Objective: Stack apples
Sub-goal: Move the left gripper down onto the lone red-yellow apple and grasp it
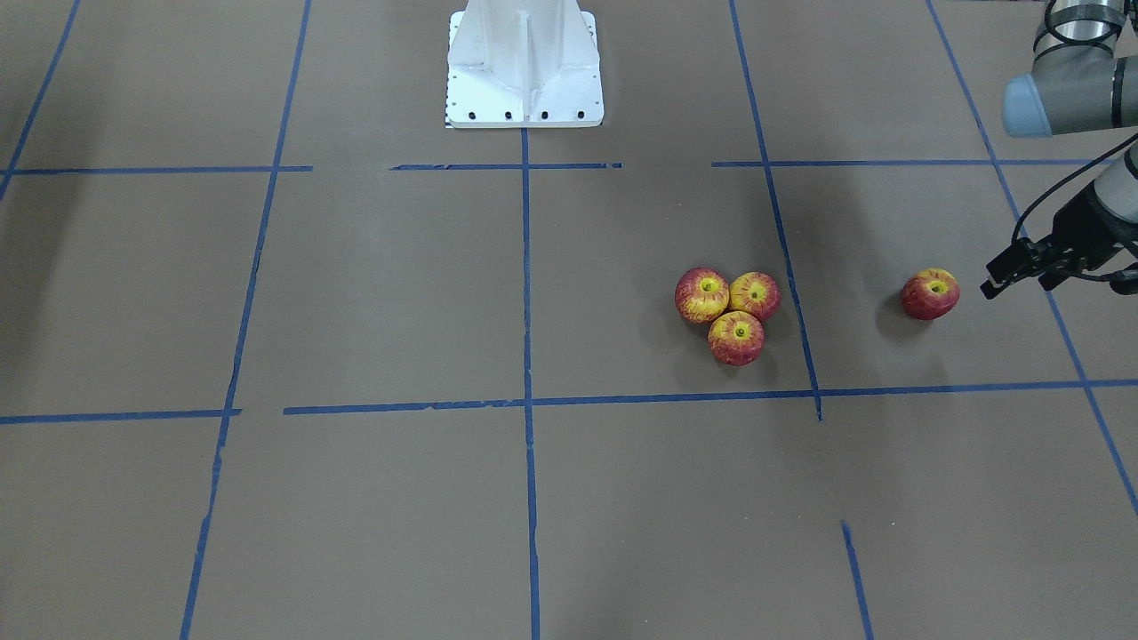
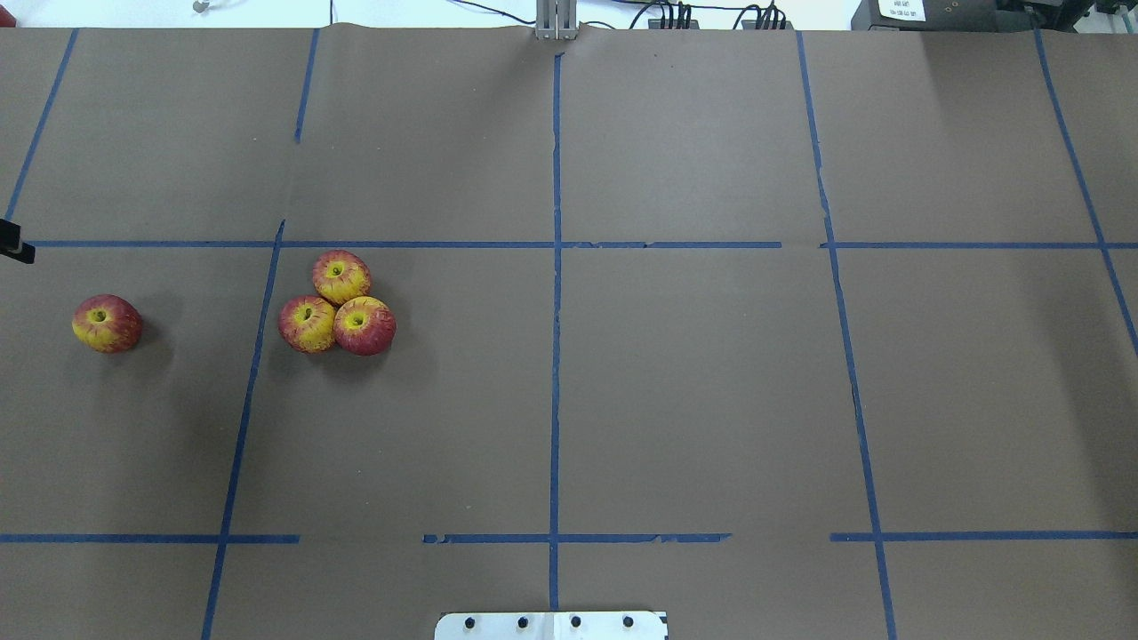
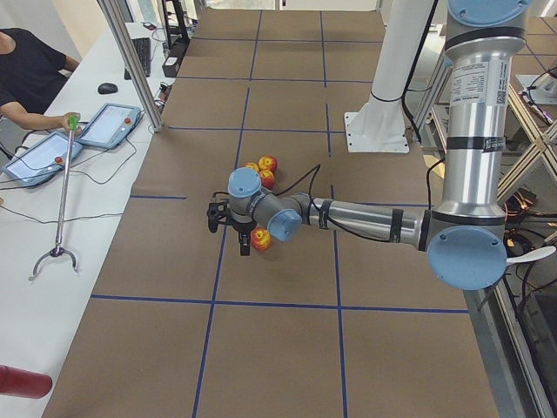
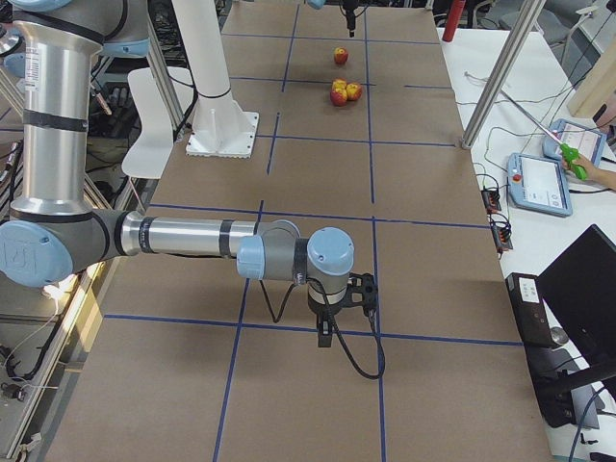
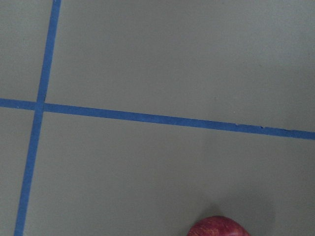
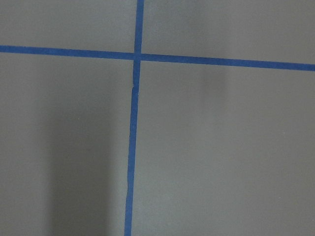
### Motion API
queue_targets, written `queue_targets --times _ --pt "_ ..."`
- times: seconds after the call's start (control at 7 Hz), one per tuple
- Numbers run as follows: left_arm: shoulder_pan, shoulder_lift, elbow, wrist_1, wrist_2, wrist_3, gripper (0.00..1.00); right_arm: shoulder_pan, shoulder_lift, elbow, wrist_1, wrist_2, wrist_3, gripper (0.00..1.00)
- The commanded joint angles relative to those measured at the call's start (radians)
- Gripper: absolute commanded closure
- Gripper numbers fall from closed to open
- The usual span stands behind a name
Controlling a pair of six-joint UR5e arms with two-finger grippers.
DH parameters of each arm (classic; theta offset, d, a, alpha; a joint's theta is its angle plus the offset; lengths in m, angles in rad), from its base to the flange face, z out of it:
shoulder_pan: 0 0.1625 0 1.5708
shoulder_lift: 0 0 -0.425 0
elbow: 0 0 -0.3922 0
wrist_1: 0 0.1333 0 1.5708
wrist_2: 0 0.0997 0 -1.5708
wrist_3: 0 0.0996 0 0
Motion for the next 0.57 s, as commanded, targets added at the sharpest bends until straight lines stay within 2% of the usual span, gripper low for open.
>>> queue_targets --times 0.0,0.14,0.43 --pt "0.122 -0.025 0.006 -0.017 0.044 -0.096 0.0 0.0 0.0 0.0 0.0 -0.001 0.0 0.0" --pt "0.134 -0.025 0.01 -0.018 0.099 -0.099 0.0 0.0 0.0 0.0 0.0 -0.001 0.0 0.0" --pt "0.149 -0.021 0.014 -0.018 0.104 -0.096 0.0 0.0 0.0 0.0 0.0 0.001 0.0 0.0"
